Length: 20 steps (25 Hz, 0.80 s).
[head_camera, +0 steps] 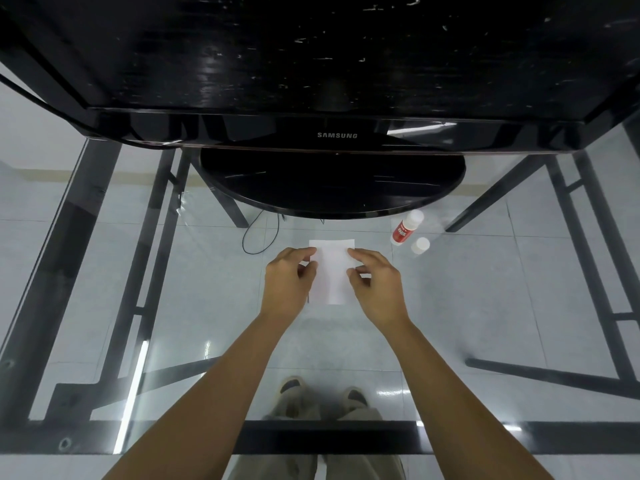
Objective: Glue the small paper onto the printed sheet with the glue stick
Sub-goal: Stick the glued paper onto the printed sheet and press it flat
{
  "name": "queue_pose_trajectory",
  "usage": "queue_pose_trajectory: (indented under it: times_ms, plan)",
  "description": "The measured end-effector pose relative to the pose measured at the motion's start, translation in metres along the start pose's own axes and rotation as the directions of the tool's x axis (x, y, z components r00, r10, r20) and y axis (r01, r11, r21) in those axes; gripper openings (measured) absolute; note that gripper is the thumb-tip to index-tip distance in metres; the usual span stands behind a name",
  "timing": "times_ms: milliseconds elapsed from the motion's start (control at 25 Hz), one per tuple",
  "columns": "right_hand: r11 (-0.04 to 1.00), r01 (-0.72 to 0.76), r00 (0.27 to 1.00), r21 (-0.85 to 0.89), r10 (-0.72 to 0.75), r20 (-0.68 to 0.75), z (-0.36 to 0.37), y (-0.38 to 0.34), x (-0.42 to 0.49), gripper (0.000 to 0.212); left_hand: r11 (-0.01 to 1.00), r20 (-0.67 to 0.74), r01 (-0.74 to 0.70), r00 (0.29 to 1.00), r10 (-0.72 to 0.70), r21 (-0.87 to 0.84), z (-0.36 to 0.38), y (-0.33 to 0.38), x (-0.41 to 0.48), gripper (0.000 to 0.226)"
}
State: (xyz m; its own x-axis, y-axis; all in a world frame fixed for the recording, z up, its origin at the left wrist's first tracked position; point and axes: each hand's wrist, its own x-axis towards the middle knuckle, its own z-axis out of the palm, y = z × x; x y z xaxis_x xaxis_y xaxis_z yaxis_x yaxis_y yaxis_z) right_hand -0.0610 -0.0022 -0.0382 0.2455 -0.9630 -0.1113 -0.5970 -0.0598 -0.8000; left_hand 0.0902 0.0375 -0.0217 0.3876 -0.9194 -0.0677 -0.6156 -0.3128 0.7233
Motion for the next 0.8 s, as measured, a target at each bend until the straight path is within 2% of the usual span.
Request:
queue_pose_trajectory:
  times_ms: [800]
  plan:
    - [0.998,-0.003,1.0,-0.067,0.003,-0.001,0.0024,-0.0039,-0.0005,0.033,0.997,-0.018,0.071,0.997,-0.071,0.018,0.0045,0.0048,0.0045,0.026]
